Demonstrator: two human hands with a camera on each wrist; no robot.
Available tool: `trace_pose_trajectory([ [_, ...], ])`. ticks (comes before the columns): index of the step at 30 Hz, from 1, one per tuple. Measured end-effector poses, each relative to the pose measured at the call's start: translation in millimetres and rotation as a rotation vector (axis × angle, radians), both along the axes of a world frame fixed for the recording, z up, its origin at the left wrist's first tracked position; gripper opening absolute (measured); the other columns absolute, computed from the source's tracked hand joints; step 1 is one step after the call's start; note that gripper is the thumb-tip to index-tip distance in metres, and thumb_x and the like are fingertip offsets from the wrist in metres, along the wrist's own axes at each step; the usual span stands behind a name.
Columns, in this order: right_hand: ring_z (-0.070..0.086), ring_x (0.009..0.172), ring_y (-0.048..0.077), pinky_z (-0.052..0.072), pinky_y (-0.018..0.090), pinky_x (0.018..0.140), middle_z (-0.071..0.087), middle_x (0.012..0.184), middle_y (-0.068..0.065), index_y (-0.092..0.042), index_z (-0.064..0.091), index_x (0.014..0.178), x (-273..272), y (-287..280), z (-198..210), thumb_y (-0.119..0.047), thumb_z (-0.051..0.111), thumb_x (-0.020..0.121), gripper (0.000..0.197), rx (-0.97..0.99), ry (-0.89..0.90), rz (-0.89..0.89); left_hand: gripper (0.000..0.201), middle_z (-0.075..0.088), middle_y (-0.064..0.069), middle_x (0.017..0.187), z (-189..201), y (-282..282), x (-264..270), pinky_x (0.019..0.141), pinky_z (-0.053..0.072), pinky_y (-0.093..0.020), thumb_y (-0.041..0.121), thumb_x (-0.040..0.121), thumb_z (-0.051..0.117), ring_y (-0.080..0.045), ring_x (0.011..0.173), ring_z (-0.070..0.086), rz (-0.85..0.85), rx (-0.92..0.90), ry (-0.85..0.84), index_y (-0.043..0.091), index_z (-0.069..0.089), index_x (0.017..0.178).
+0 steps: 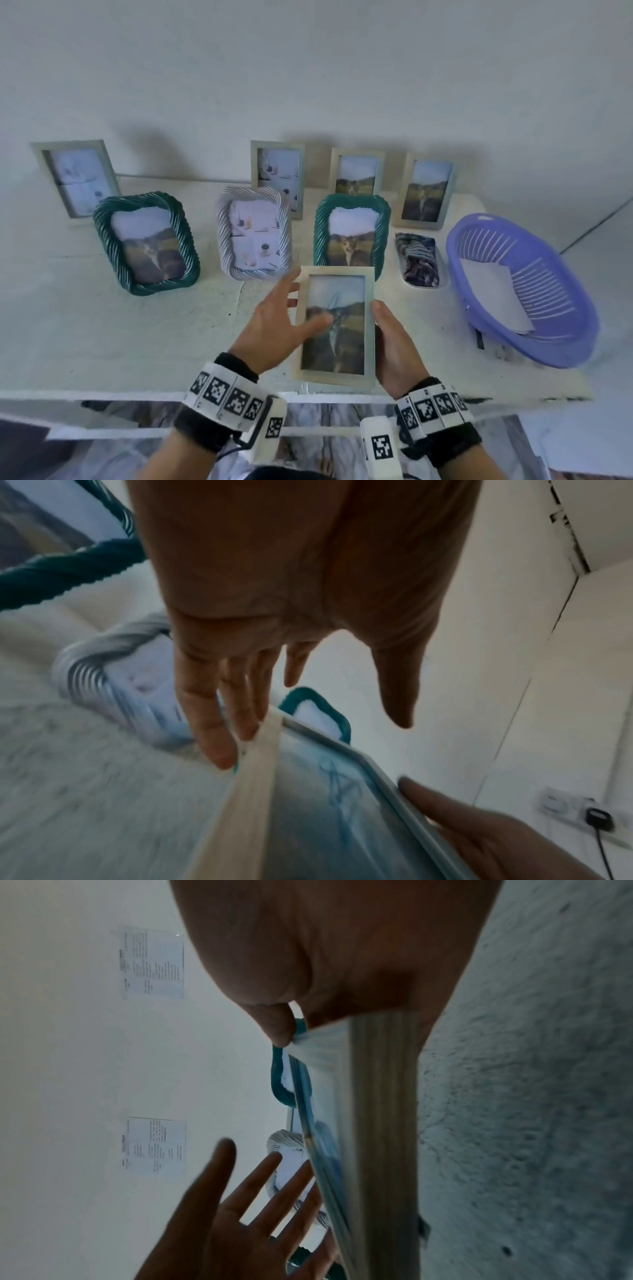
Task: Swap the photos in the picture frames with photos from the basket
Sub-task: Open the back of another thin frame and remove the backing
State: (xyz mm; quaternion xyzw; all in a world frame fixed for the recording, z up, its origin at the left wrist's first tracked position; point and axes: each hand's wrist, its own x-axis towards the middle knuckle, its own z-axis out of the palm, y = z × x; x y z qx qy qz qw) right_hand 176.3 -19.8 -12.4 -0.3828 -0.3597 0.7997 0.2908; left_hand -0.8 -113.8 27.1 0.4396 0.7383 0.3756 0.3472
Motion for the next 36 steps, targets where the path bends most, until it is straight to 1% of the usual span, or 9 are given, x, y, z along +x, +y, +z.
trace_pose_trajectory([
  [7, 0.054, 0.118, 0.041, 0.045, 0.050, 0.099, 0.050, 0.131, 0.034, 0.001, 0.049, 0.131, 6.5, -9.3, -2.7, -0.047, 0.051, 0.097, 0.059, -0.007, 0.051, 0.106, 0.134, 0.012, 0.004, 0.159, -21.4, 2.6, 56.6, 0.117, 0.022, -0.044, 0.077, 0.051, 0.072, -0.019, 0.146, 0.014, 0.112, -0.036, -0.036, 0.037, -0.007, 0.153],
  [11, 0.052, 0.126, 0.036, 0.035, 0.054, 0.111, 0.055, 0.135, 0.022, -0.010, 0.050, 0.138, 3.3, -7.5, -2.7, -0.056, 0.041, 0.096, 0.063, -0.125, 0.094, 0.135, 0.128, 0.025, 0.004, 0.153, -24.1, 3.7, 59.5, 0.115, 0.029, -0.042, 0.072, 0.053, 0.076, -0.018, 0.141, 0.025, 0.136, 0.069, -0.037, 0.042, -0.002, 0.150],
  [16, 0.053, 0.123, 0.040, 0.037, 0.055, 0.108, 0.058, 0.131, 0.023, -0.013, 0.058, 0.132, 6.0, -2.1, -6.8, -0.048, 0.037, 0.101, 0.051, -0.066, 0.039, 0.165, 0.116, 0.035, 0.033, 0.135, -21.4, 1.7, 60.3, 0.104, 0.044, -0.035, 0.061, 0.055, 0.082, 0.013, 0.129, 0.035, 0.011, 0.202, -0.209, 0.052, 0.010, 0.146],
  [19, 0.058, 0.109, 0.044, 0.045, 0.055, 0.099, 0.061, 0.120, 0.026, -0.016, 0.066, 0.118, 8.6, 2.8, -5.1, -0.054, 0.049, 0.094, 0.049, -0.032, -0.022, 0.163, 0.109, 0.038, 0.021, 0.144, -22.5, -1.0, 57.0, 0.101, 0.044, -0.033, 0.059, 0.058, 0.082, 0.005, 0.134, 0.037, -0.020, 0.217, -0.313, 0.053, 0.016, 0.145],
  [22, 0.060, 0.075, 0.024, 0.048, 0.036, 0.072, 0.065, 0.087, 0.012, -0.012, 0.067, 0.099, 12.7, 8.8, -4.6, -0.049, 0.045, 0.095, 0.043, 0.045, -0.130, 0.100, 0.095, 0.050, 0.011, 0.141, -25.6, -8.9, 43.9, 0.097, 0.048, -0.036, 0.061, 0.061, 0.080, -0.007, 0.127, 0.052, 0.049, 0.250, -0.451, 0.039, 0.036, 0.142],
  [25, 0.066, 0.084, 0.022, 0.052, 0.035, 0.072, 0.071, 0.094, 0.008, -0.014, 0.067, 0.105, 21.5, 9.9, -9.1, -0.041, 0.043, 0.100, 0.036, 0.183, -0.234, 0.079, 0.056, 0.069, -0.007, 0.113, -34.4, -18.4, 29.7, 0.073, 0.058, -0.038, 0.035, 0.076, 0.078, -0.024, 0.102, 0.068, 0.229, 0.277, -0.642, 0.017, 0.056, 0.123],
  [28, 0.064, 0.099, 0.011, 0.053, 0.031, 0.084, 0.069, 0.104, -0.003, -0.026, 0.068, 0.104, 32.6, 8.8, -18.2, -0.032, 0.049, 0.099, 0.021, 0.431, -0.420, 0.105, 0.022, 0.073, -0.007, 0.098, -53.7, -19.7, 19.9, 0.063, 0.060, -0.041, 0.015, 0.092, 0.065, -0.027, 0.094, 0.070, 0.310, 0.186, -0.506, 0.017, 0.064, 0.113],
  [32, 0.058, 0.096, -0.004, 0.041, 0.006, 0.077, 0.066, 0.105, -0.012, -0.027, 0.065, 0.112, 42.2, 7.2, -31.4, -0.021, 0.052, 0.098, 0.020, 0.752, -0.615, 0.174, 0.019, 0.074, 0.004, 0.093, -80.5, -11.8, 19.6, 0.083, 0.059, -0.039, 0.020, 0.091, 0.067, -0.010, 0.091, 0.070, 0.339, 0.076, -0.184, 0.025, 0.070, 0.109],
  [36, 0.059, 0.090, 0.002, 0.049, 0.018, 0.083, 0.064, 0.100, -0.001, -0.021, 0.067, 0.116, 47.5, 7.4, -48.1, -0.020, 0.057, 0.095, 0.023, 0.904, -0.750, 0.172, 0.022, 0.073, 0.003, 0.090, -90.3, -6.0, 30.6, 0.077, 0.060, -0.037, 0.022, 0.089, 0.069, -0.013, 0.087, 0.070, 0.346, 0.070, -0.023, 0.014, 0.073, 0.110],
])
